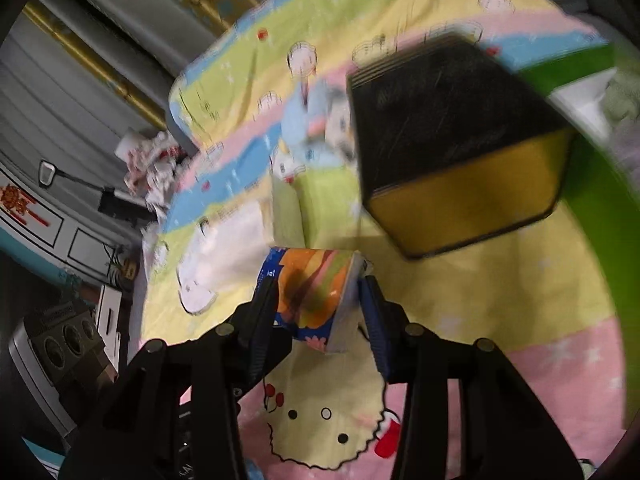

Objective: Organize soft objects
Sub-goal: 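Carry the small box over the white box and open the right gripper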

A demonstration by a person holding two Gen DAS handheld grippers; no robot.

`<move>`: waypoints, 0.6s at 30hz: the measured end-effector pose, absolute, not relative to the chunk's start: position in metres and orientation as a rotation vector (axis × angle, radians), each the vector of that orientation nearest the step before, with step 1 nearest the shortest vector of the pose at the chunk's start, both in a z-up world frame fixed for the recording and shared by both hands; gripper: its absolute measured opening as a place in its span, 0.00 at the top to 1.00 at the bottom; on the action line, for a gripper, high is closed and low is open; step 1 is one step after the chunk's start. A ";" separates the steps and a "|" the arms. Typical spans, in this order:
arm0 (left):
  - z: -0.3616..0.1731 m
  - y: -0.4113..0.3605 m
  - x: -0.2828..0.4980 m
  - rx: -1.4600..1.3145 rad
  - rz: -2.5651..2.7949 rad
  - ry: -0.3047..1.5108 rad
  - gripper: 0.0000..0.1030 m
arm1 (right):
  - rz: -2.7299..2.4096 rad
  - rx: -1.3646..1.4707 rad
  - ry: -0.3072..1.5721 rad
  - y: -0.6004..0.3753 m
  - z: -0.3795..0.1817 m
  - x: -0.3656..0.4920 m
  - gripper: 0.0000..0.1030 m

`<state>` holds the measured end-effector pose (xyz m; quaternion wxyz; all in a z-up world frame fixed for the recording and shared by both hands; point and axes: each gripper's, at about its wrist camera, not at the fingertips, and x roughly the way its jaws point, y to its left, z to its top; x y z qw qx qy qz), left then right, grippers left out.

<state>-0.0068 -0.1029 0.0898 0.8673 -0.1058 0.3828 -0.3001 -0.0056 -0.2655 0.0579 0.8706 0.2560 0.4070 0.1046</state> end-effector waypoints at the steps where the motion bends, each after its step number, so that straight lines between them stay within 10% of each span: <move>1: 0.099 -0.112 -0.010 -0.212 -0.648 0.776 0.51 | 0.210 0.539 0.805 -0.276 0.069 -0.013 0.59; 18: 0.131 -0.285 -0.005 -0.133 -0.971 0.725 0.51 | -0.135 0.688 0.502 -0.435 0.105 -0.084 0.58</move>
